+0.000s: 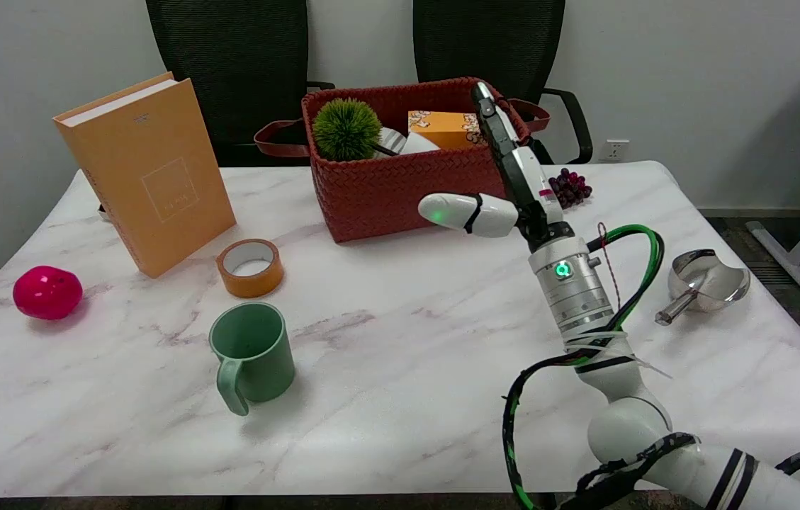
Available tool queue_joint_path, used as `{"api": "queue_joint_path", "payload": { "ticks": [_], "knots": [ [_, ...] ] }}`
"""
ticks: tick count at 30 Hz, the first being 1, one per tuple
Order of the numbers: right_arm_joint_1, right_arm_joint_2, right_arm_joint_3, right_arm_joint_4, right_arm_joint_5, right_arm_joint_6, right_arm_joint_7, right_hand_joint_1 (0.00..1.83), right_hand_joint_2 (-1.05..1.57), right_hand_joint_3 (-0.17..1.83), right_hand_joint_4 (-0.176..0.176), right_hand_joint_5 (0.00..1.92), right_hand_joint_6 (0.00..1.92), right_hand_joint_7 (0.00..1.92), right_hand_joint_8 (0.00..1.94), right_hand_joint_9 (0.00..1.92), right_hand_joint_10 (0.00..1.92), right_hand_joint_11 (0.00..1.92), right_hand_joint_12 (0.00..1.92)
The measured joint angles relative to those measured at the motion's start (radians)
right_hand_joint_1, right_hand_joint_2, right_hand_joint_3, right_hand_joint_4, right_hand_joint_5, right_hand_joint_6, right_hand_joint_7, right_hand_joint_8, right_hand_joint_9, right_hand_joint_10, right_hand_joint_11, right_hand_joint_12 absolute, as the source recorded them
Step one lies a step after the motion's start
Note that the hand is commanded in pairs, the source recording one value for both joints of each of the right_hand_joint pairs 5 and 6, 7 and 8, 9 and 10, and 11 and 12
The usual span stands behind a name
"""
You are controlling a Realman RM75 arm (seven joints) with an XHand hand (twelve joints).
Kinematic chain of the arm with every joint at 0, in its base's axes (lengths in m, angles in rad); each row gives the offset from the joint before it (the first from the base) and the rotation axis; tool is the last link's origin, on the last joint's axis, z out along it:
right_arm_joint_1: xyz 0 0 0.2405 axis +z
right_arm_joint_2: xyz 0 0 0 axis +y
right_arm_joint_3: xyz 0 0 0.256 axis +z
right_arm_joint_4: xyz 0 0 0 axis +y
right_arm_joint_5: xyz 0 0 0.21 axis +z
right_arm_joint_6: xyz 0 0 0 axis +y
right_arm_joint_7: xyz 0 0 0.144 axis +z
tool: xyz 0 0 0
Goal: Pick up the green mug.
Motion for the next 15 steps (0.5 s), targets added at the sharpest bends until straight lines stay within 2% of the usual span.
{"api": "queue_joint_path", "payload": {
  "ticks": [15],
  "knots": [
    [-0.012, 0.066, -0.003, 0.01, -0.031, -0.045, 0.15, 0.68, 0.14, -0.11, 0.0, 0.0, 0.0, 0.0, 0.0, 0.0, 0.0, 0.0, 0.0]
  ]
}}
